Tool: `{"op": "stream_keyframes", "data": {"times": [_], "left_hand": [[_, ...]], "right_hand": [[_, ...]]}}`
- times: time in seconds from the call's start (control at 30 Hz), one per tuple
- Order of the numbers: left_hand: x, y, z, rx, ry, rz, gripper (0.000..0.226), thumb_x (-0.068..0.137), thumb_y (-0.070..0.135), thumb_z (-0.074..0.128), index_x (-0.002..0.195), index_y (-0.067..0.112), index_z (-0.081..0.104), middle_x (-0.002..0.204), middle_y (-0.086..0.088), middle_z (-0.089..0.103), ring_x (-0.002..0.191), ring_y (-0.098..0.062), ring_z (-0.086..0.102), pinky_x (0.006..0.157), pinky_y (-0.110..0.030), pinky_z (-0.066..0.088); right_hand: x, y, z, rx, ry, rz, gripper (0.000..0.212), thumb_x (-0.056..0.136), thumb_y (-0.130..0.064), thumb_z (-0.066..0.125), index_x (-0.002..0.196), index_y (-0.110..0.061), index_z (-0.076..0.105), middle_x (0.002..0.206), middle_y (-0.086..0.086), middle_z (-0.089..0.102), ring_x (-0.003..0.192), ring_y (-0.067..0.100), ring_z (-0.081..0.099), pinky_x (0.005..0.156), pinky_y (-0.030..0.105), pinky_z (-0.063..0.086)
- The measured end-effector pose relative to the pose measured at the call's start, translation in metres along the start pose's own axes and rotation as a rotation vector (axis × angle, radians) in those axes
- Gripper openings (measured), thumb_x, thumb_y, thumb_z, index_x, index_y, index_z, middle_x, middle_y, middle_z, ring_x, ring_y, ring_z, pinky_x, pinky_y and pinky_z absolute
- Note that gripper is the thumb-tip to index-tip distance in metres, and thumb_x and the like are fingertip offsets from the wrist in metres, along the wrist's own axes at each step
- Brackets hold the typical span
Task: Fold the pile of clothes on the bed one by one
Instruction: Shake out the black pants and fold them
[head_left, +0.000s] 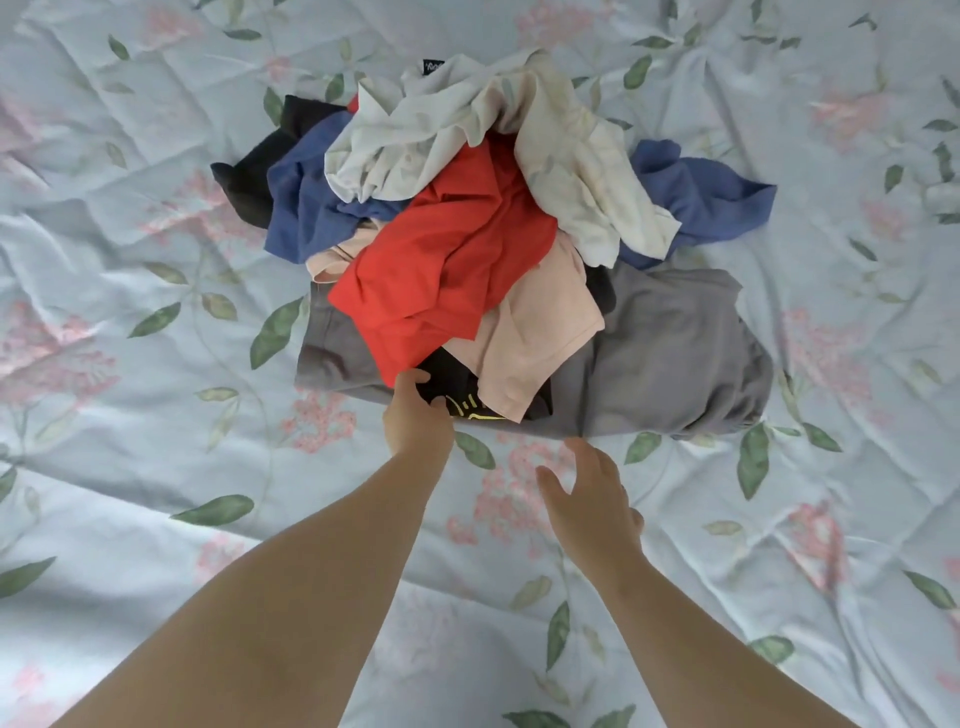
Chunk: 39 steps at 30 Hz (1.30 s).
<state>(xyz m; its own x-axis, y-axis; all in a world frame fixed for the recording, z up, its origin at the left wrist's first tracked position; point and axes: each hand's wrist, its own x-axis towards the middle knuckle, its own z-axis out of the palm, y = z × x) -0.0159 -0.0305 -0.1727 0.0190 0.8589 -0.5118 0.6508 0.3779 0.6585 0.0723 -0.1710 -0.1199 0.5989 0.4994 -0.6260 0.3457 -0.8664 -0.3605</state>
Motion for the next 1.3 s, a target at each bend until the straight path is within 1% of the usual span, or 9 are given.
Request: {"op": "stream_keyframes", "data": {"times": [0.23, 0.57, 0.77, 0.87, 0.97, 1.07, 1.17, 1.23, 1.3], "left_hand": [[-0.044, 0.037, -0.06, -0.18, -0.007, 0.072, 0.012, 0.089, 0.01, 0.059, 0.091, 0.02, 0.054, 0.078, 0.002, 0.05, 0.065, -0.017, 0.048, 0.052, -0.024, 0.037], [-0.199, 0.102, -0.136, -0.455, 0.027, 0.122, 0.02, 0.085, 0.002, 0.062, 0.076, 0.015, 0.049, 0.075, -0.006, 0.05, 0.063, -0.019, 0.051, 0.069, -0.034, 0.046], [-0.278, 0.144, -0.153, -0.558, 0.001, 0.274, 0.031, 0.085, -0.004, 0.059, 0.07, 0.015, 0.041, 0.067, -0.006, 0.043, 0.051, -0.015, 0.04, 0.037, -0.011, 0.033], [-0.31, 0.152, -0.16, -0.586, -0.038, 0.331, 0.032, 0.086, -0.007, 0.058, 0.069, 0.013, 0.04, 0.062, -0.005, 0.04, 0.049, -0.016, 0.04, 0.036, -0.012, 0.034], [-0.33, 0.16, -0.169, -0.599, -0.062, 0.382, 0.032, 0.085, -0.008, 0.059, 0.068, 0.012, 0.041, 0.059, -0.004, 0.041, 0.044, -0.013, 0.042, 0.037, -0.013, 0.035], [-0.343, 0.173, -0.185, -0.613, -0.1, 0.461, 0.031, 0.085, -0.004, 0.061, 0.069, 0.013, 0.042, 0.067, -0.007, 0.045, 0.054, -0.017, 0.045, 0.042, -0.015, 0.039], [-0.35, 0.187, -0.204, -0.679, -0.127, 0.539, 0.032, 0.087, -0.005, 0.059, 0.07, 0.015, 0.043, 0.065, -0.003, 0.044, 0.06, -0.015, 0.049, 0.047, -0.016, 0.041], [-0.349, 0.195, -0.217, -0.738, -0.098, 0.564, 0.031, 0.088, -0.006, 0.058, 0.072, 0.016, 0.044, 0.062, 0.0, 0.041, 0.061, -0.013, 0.049, 0.05, -0.016, 0.041], [-0.345, 0.199, -0.228, -0.779, -0.077, 0.57, 0.03, 0.088, -0.007, 0.057, 0.074, 0.017, 0.045, 0.066, -0.004, 0.042, 0.066, -0.016, 0.049, 0.056, -0.02, 0.041]], "right_hand": [[-0.046, 0.0, -0.041, 0.103, 0.03, -0.065, 0.051, 0.096, -0.041, 0.042, 0.143, -0.03, 0.027, 0.147, -0.007, 0.033, 0.129, 0.017, 0.04, 0.105, 0.044, 0.028], [-0.155, 0.002, -0.11, 0.331, 0.033, -0.312, 0.055, 0.094, -0.034, 0.049, 0.145, -0.026, 0.028, 0.149, -0.005, 0.032, 0.133, 0.016, 0.035, 0.11, 0.044, 0.03], [-0.198, 0.008, -0.143, 0.523, 0.065, -0.414, 0.061, 0.088, -0.026, 0.06, 0.143, -0.027, 0.033, 0.141, -0.007, 0.036, 0.122, 0.014, 0.043, 0.099, 0.035, 0.039], [-0.208, 0.006, -0.155, 0.511, 0.146, -0.589, 0.073, 0.078, -0.026, 0.068, 0.142, -0.029, 0.034, 0.136, -0.007, 0.041, 0.125, 0.013, 0.042, 0.099, 0.032, 0.04], [-0.214, -0.004, -0.165, 0.417, 0.185, -0.679, 0.087, 0.065, -0.042, 0.065, 0.143, -0.039, 0.028, 0.135, -0.01, 0.036, 0.119, 0.015, 0.04, 0.097, 0.037, 0.042], [-0.214, -0.018, -0.171, 0.344, 0.246, -0.742, 0.066, 0.068, -0.046, 0.062, 0.131, -0.035, 0.047, 0.129, -0.008, 0.045, 0.112, 0.016, 0.047, 0.094, 0.039, 0.045], [-0.221, -0.037, -0.189, 0.55, 0.259, -0.807, 0.01, 0.089, -0.023, 0.059, 0.095, -0.016, 0.062, 0.083, -0.004, 0.058, 0.082, 0.008, 0.054, 0.077, 0.023, 0.043], [-0.228, -0.055, -0.212, 0.668, 0.255, -0.772, 0.013, 0.094, -0.011, 0.052, 0.086, -0.018, 0.06, 0.075, -0.004, 0.057, 0.076, 0.009, 0.056, 0.074, 0.02, 0.045], [-0.236, -0.077, -0.237, 0.819, 0.19, -0.741, 0.026, 0.091, -0.006, 0.047, 0.077, -0.023, 0.061, 0.08, 0.006, 0.062, 0.081, 0.026, 0.06, 0.073, 0.035, 0.053]]}}
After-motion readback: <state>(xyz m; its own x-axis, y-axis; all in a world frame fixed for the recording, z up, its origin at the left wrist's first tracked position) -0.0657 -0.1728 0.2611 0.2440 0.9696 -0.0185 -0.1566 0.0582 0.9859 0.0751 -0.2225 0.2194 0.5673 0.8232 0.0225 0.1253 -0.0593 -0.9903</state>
